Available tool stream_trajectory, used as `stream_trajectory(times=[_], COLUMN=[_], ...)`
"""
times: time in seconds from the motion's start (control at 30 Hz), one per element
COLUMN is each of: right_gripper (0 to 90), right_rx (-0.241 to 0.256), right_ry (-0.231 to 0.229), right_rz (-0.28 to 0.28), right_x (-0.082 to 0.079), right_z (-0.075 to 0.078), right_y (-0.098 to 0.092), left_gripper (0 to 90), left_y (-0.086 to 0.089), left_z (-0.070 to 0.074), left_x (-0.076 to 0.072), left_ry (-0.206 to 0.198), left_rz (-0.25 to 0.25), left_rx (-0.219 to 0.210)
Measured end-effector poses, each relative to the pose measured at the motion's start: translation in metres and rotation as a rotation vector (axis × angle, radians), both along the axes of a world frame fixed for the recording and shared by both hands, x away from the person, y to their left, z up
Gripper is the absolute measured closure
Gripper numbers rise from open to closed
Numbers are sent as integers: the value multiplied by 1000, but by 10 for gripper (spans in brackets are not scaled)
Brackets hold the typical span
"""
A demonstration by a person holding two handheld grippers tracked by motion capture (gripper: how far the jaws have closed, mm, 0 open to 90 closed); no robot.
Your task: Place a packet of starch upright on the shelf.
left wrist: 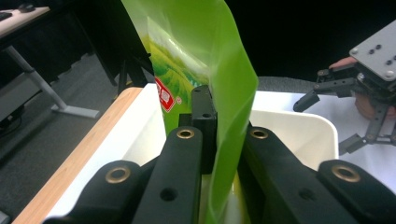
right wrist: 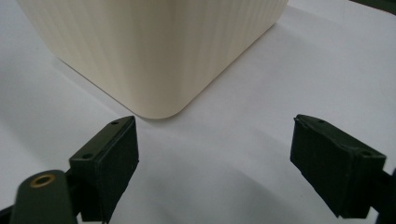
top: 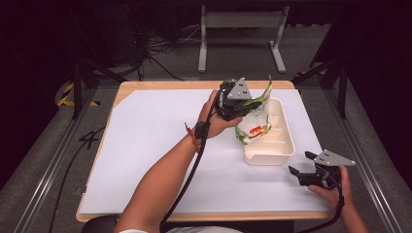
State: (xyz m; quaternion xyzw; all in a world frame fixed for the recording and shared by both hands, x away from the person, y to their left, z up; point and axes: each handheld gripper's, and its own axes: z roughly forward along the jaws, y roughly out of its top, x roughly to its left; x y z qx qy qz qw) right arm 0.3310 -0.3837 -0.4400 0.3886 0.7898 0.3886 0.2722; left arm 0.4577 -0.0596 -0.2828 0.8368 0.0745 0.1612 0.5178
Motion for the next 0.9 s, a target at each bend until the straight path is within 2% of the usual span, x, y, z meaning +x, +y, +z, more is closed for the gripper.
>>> stream_trajectory(times=[0.27, 0.5, 0.53, 0.63, 0.67, 0.7, 0.83, 0.9], right_gripper=[149, 148, 149, 149, 149, 149, 149, 148], right_rx=[2, 3, 4, 7, 7, 7, 8, 8], right_ry=[1, 1, 2, 2, 2, 2, 2, 3], right_rz=[-1, 1, 1, 1, 2, 2, 1, 1], right_x=[0, 0, 0, 0, 0, 0, 0, -1], right_z=[0, 0, 0, 0, 0, 0, 0, 0], right_y=[0, 0, 0, -1, -1, -1, -1, -1], left_gripper=[887, 886, 886, 885, 885, 883, 881, 879], left_y=[-13, -27, -30, -33, -36, -39, -41, -43], left_z=[-4, 0, 2, 2, 1, -3, -8, -9], left_x=[8, 15, 17, 19, 20, 21, 23, 23], left_ry=[4, -12, -26, -19, -28, -25, -14, -29], left_rz=[-29, -44, -46, -66, -67, -90, -124, -138], left_rx=[-6, 14, 18, 14, 24, 37, 9, 4])
